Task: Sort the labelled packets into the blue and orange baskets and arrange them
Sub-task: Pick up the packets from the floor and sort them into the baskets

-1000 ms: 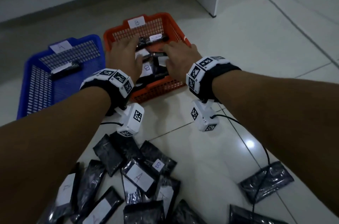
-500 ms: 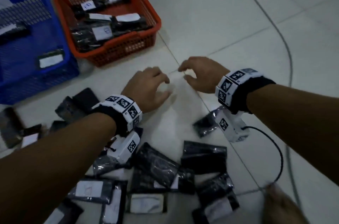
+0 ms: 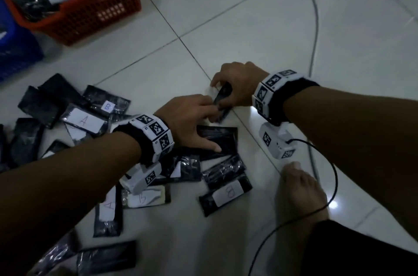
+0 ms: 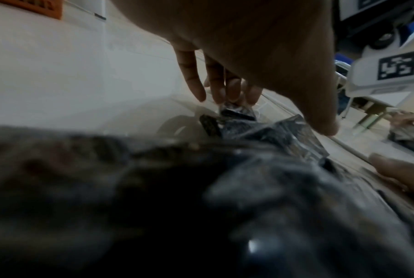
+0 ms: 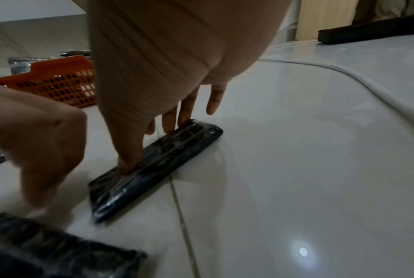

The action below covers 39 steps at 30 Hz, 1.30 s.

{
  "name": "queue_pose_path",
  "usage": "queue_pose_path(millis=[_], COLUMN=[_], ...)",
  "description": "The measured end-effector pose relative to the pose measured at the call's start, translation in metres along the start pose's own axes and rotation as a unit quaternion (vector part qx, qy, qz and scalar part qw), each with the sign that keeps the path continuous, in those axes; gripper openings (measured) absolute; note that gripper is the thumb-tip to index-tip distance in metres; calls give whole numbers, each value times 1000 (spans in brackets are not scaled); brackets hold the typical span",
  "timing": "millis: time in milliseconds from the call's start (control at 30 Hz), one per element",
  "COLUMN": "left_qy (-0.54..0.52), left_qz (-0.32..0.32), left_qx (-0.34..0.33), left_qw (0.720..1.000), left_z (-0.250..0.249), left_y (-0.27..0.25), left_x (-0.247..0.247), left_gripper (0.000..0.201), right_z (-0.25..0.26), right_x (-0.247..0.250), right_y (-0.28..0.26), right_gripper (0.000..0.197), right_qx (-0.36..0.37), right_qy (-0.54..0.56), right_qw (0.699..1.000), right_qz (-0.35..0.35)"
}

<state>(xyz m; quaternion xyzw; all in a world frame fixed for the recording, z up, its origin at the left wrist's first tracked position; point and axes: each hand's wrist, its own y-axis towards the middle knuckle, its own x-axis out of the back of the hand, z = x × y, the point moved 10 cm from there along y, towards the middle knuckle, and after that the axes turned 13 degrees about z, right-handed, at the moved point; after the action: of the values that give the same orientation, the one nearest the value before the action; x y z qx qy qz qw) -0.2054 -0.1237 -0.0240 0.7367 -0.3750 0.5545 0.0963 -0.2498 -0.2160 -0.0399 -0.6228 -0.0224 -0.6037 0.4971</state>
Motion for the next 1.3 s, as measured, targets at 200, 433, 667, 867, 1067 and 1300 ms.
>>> queue_pose_path(millis=[200,433,667,867,1067,1300], left_qy=[0,74,104,29,-176,-640], left_qz=[12,-5,-6,-52,-96,-143], left_qx=[6,51,90,126,241,358], left_qw=[1000,996,990,990,950,665], left_z=[11,32,23,26,88,160], left_y=[-9,-15,-8,1,-36,-93], left_x=[-5,-1,-12,2,29,38], left_gripper=[47,54,73,47,25,35], right_z=[6,-12,-17,-17,-22,11], right_x=[0,4,12,12,41,58], right_y=[-9,2,8,10,14,47], right_gripper=[47,53,48,44,31,25], right_qx=[32,-20,-29,-40,-59,-2], right_qy=[8,87,145,155,255,537], right_qw=[997,993,981,978,945,835], right_qz=[-65,-76,-128,-131,-196,-123])
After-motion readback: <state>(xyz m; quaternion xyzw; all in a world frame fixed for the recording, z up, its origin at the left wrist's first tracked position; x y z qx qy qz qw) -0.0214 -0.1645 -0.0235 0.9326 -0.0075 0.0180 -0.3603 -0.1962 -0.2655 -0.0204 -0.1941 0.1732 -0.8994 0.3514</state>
